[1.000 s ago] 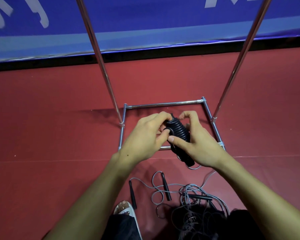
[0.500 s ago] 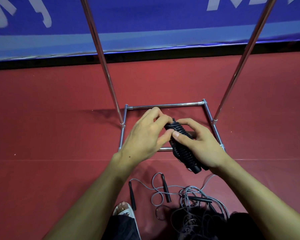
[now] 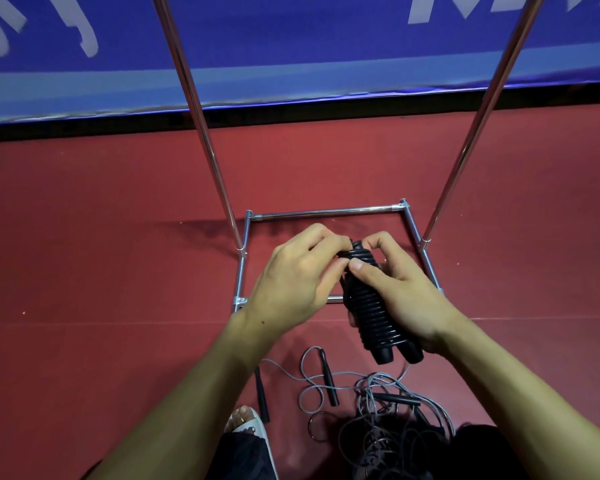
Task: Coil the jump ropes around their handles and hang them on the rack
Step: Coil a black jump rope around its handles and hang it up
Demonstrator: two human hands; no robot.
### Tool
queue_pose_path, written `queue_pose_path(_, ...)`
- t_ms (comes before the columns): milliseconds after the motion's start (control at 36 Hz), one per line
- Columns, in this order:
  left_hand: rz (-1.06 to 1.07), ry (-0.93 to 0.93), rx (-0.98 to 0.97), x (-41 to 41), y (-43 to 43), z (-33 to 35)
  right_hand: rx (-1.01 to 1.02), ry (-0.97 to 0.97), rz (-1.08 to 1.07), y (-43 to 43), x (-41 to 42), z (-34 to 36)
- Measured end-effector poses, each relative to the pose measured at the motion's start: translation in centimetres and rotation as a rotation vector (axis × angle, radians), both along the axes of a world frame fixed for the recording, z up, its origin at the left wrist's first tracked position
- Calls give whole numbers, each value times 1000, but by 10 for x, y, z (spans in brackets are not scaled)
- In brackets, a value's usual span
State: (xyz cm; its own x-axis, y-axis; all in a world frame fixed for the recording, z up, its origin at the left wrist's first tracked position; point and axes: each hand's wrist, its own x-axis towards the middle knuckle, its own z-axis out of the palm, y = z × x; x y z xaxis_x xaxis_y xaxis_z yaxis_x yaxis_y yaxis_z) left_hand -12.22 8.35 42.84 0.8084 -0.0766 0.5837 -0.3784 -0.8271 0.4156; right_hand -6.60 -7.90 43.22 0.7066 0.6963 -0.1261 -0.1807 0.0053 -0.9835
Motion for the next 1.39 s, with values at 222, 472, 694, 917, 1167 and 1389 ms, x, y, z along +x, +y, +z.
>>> queue_pose_path(222, -47, 110, -102, 0, 0, 5, 36, 38, -65, 3, -1, -1)
queue_pose_path(472, -65, 445, -349, -9, 4, 15, 37, 77, -1, 4, -1, -4)
queue_pose_path(694, 2, 480, -241, -9, 2, 15, -91, -64, 155, -2, 1, -10)
queue_pose_path(917, 87, 493, -340, -9, 0, 20, -108, -203, 95, 4, -3, -13)
queue_pose_path(1167, -61, 650, -552, -11, 12, 24, -105, -161, 78, 4, -4, -9)
queue_pose_path(1389, -62, 444, -269, -9, 15, 22, -101, -137, 92, 0, 0, -8)
